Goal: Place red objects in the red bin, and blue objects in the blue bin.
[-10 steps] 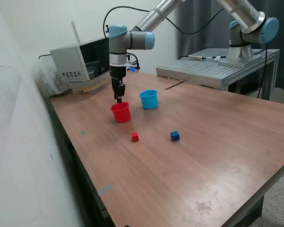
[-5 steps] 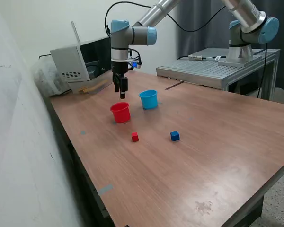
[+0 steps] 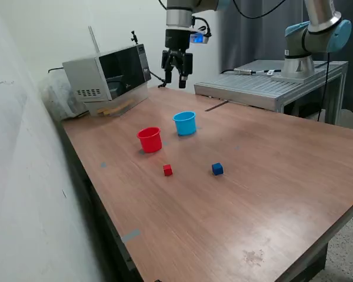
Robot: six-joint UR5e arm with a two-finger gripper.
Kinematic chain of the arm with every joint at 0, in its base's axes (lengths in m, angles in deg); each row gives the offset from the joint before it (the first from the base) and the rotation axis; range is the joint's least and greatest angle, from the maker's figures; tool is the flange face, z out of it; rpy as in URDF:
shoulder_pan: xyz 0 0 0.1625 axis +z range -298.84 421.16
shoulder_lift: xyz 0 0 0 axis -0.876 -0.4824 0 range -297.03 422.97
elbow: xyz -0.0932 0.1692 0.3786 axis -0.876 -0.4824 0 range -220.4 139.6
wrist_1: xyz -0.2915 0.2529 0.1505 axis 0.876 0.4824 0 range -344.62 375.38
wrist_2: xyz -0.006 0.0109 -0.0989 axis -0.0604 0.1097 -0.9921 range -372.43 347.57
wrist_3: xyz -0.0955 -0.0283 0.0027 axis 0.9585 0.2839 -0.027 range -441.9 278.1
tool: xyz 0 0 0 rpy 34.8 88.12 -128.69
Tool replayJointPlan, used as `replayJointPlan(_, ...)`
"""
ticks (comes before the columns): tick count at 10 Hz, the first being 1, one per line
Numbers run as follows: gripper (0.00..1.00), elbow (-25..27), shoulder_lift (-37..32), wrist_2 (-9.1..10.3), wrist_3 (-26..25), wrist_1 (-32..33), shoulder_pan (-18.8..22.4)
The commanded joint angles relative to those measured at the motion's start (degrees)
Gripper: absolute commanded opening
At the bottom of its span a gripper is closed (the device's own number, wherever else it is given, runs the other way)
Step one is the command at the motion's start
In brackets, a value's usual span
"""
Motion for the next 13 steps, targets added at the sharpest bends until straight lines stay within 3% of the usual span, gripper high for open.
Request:
replayJointPlan(1, 1.00, -0.4, -1.5, -0.14, -9.9, -1.0, 3.2)
replayJointPlan(3, 1.00, -7.7, 5.2, -0.14, -16.0, -3.4, 6.9)
replayJointPlan(5, 1.00, -13.6, 15.5, -0.32, -20.8, -3.5, 7.2)
replayJointPlan(9, 1.00, -17.4, 26.5, -0.23, -21.1, -0.1, 7.2)
replayJointPlan(13, 1.00, -20.7, 28.3, -0.32, -21.0, 4.2, 6.3)
